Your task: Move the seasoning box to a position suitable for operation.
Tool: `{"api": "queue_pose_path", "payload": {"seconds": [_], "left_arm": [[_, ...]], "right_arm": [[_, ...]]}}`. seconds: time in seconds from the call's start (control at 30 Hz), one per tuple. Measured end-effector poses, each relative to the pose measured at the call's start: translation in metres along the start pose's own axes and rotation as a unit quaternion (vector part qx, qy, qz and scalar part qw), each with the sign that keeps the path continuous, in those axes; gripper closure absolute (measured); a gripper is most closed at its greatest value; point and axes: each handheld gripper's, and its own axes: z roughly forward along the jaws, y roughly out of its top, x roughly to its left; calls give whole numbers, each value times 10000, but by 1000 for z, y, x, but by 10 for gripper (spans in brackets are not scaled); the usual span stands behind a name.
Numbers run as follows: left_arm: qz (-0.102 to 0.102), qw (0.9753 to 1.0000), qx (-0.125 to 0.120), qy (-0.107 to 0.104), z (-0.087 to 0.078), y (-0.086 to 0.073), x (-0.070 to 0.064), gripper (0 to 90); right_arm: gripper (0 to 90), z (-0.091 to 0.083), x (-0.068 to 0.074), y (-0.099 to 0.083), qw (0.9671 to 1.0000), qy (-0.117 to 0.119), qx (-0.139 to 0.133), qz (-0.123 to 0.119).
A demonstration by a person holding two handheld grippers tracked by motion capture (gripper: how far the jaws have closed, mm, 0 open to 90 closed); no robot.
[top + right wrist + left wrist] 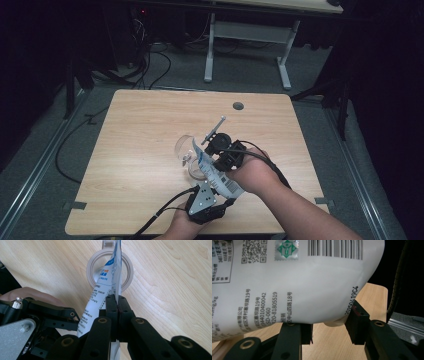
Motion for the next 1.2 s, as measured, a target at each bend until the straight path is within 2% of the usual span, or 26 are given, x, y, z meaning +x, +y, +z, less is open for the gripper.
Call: {"api": "queue_pose_path", "payload": {"seconds": [1.2], "left_arm": [[-10, 10000, -25, -24, -1, 2, 1, 614]], "right_arm": [[899, 1, 3, 4, 10000, -2, -5, -41]]}}
